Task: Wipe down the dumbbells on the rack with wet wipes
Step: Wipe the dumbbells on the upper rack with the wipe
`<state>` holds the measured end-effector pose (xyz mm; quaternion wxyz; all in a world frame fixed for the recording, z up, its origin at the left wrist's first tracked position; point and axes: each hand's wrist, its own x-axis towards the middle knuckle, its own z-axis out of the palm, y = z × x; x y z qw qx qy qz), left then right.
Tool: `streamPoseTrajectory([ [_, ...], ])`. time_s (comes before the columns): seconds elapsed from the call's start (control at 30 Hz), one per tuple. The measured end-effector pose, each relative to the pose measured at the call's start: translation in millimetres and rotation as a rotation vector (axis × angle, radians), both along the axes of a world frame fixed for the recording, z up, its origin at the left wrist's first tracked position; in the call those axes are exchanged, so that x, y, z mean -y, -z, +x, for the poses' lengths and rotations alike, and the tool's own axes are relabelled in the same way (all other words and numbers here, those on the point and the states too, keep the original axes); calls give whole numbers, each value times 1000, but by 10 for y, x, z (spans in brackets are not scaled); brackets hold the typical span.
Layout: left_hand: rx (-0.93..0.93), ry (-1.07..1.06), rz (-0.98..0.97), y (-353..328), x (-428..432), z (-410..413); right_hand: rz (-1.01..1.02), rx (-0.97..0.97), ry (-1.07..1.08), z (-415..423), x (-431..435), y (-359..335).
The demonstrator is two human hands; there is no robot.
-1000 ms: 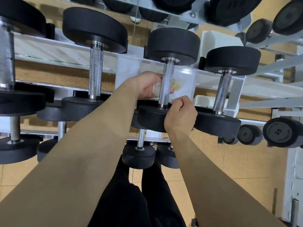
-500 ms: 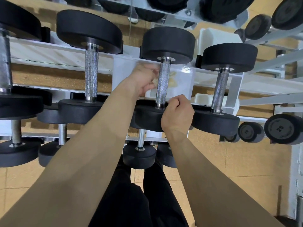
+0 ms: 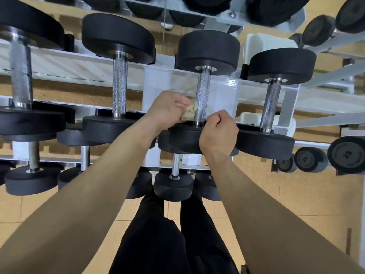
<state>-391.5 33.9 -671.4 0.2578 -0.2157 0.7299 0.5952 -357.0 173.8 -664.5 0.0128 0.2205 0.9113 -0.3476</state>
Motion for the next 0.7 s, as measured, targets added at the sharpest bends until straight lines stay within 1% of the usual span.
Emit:
streamPoseTrajectory([
  [0.07, 35, -219, 125, -104, -53, -153, 1, 4, 1, 0, -3, -5],
  [0.13, 2, -405, 222, -142, -114, -376, 7, 3, 2, -3, -8, -7],
  [0.17, -22, -446, 213, -112, -138, -476, 10, 4, 2, -6, -6, -10],
  [0.2, -47, -441, 159, -76, -163, -548, 12, 6, 2, -9, -3, -9],
  [0.27, -99, -316, 13, -11, -214, -554, 12, 5, 2, -6, -4, -8],
  [0.4, -167, 89, -146, 92, -257, -178, 15, 6, 1, -3, -9, 2],
  [0.47, -213, 275, -260, 214, -154, -72, 10, 7, 3, -8, -6, 5],
  [0.57, -201, 560, -433, 230, 21, -55, 16, 3, 0, -15, 0, -2],
  [0.6, -197, 605, -431, 180, 48, -73, 17, 4, 1, -14, -1, -6],
  [0.63, -187, 593, -407, 131, 68, -84, 17, 3, 3, -10, -4, -9],
  [0.67, -142, 512, -331, 96, 68, -116, 15, 3, 5, -9, -8, -11],
  [0.7, -101, 379, -240, 91, 50, -174, 12, 6, 7, -6, -11, -11],
])
